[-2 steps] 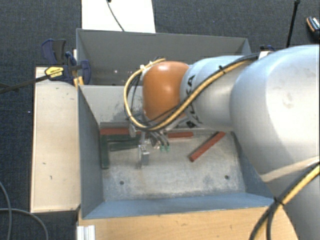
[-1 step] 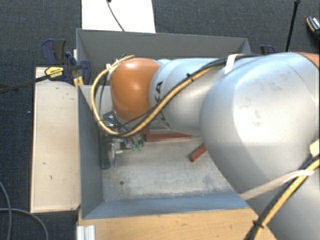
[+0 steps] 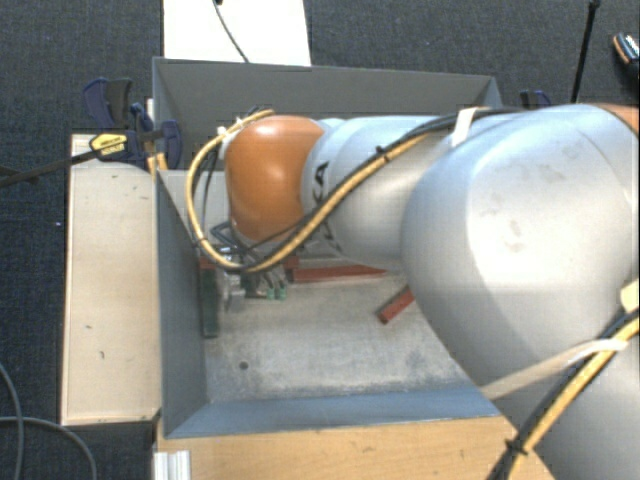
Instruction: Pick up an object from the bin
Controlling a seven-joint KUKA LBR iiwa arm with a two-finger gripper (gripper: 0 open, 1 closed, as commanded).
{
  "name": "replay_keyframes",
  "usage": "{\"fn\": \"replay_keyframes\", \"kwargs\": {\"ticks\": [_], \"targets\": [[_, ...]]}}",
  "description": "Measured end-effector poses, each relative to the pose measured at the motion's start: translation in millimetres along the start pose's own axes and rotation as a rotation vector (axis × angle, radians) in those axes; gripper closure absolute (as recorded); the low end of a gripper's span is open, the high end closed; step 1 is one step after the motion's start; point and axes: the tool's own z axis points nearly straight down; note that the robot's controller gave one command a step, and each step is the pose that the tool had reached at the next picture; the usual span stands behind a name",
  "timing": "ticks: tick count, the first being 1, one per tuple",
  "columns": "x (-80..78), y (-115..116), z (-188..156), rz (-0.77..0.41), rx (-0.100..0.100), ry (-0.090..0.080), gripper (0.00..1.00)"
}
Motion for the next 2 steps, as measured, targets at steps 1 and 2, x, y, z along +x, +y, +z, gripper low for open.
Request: {"fn": "replay_keyframes", "kwargs": {"ticks": [1,2], "targets": [[8.5,-1.3,-20.4,0.275,0.002,0.002,1.00],[6.1,7.6,-26.5,0.272,0.000,-0.001,1.00]]}}
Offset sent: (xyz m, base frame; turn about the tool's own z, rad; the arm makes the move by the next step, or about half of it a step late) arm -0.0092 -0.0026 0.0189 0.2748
